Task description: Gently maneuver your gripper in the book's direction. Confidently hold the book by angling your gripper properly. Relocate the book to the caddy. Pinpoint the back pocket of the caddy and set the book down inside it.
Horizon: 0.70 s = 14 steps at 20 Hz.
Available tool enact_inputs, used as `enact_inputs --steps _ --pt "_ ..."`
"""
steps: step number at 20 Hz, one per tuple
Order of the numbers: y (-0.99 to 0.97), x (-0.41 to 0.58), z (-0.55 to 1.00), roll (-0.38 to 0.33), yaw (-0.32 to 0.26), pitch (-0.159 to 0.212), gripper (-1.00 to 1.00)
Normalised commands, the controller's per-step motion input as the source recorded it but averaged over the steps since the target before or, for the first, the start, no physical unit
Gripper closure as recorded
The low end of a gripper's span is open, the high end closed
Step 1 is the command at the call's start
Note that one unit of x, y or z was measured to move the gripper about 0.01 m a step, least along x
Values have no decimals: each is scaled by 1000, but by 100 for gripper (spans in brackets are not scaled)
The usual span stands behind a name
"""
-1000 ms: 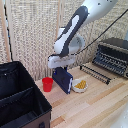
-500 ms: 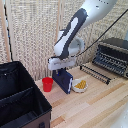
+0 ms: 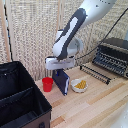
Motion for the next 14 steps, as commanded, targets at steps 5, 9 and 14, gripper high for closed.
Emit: enact_inputs --steps 5,9,14 --pt "17 57 994 -47 -73 84 100" --pt "6 57 992 -55 0 91 100" --pt "39 123 1000 -16 3 99 100"
